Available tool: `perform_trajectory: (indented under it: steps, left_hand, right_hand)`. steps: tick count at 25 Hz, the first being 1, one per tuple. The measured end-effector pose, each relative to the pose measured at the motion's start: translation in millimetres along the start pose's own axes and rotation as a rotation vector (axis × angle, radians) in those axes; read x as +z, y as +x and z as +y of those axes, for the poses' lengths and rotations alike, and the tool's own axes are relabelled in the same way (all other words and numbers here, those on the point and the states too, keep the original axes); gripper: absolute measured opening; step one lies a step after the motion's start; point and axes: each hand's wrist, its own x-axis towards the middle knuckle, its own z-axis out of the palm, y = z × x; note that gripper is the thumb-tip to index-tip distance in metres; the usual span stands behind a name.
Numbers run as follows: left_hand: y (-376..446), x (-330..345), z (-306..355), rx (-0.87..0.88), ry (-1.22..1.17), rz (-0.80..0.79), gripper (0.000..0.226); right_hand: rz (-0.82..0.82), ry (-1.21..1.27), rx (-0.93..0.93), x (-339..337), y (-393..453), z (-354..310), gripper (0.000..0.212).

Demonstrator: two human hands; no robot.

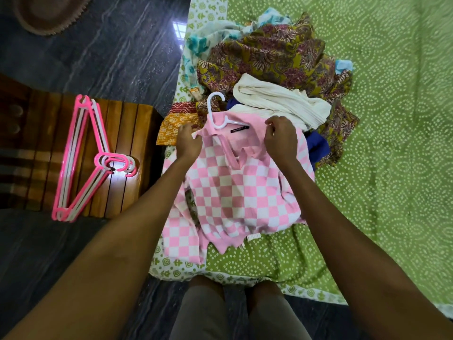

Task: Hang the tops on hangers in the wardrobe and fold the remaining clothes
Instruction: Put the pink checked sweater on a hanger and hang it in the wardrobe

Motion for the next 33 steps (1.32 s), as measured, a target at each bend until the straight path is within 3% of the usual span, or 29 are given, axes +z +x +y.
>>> perform_trajectory:
  steps: [5,7,11,14,19,24,29,33]
  left_hand:
    - [34,11,21,-0.146,-0.276,-0.246,0.046]
    - [35,18,24,-0.149,-0.208,-0.309,0.048]
    - [25,21,15,-0.068,-0.106,-0.269,0.03]
    - [15,11,7,0.042,0.031,-0.204,0.026]
    - [-15,-16,7,0.296,0.358,-0.101,0.051]
    - [-59,-44,39,0.433,0.171,-0.156,0.058]
    - [-116,-80,96,0.612,0.003,-0.158,0.04]
    - [-169,-103,147,0.712,-0.126,-0.107,0.014]
  right_hand:
    - [-0.243,-0.155,-0.272,26,31,-19,0.039]
    - [-0.323,-0.178,-0.384,42,32,-29,0.039]
    - [-0.488,-0.389,-0.243,63,36,-33,0.048]
    - [-0.455,-0.299,-0.193,59,36,-38,0.042]
    - [-0.303,0.006,-0.157,2,36,-29,0.023]
    - [-0.313,0.091,-0.247,-61,10,-32,0.022]
    - [-0.318,0.224,-0.308,-129,-26,-39,0.009]
    - [-0.334,0.233,-0.37,-182,-55,-46,0.021]
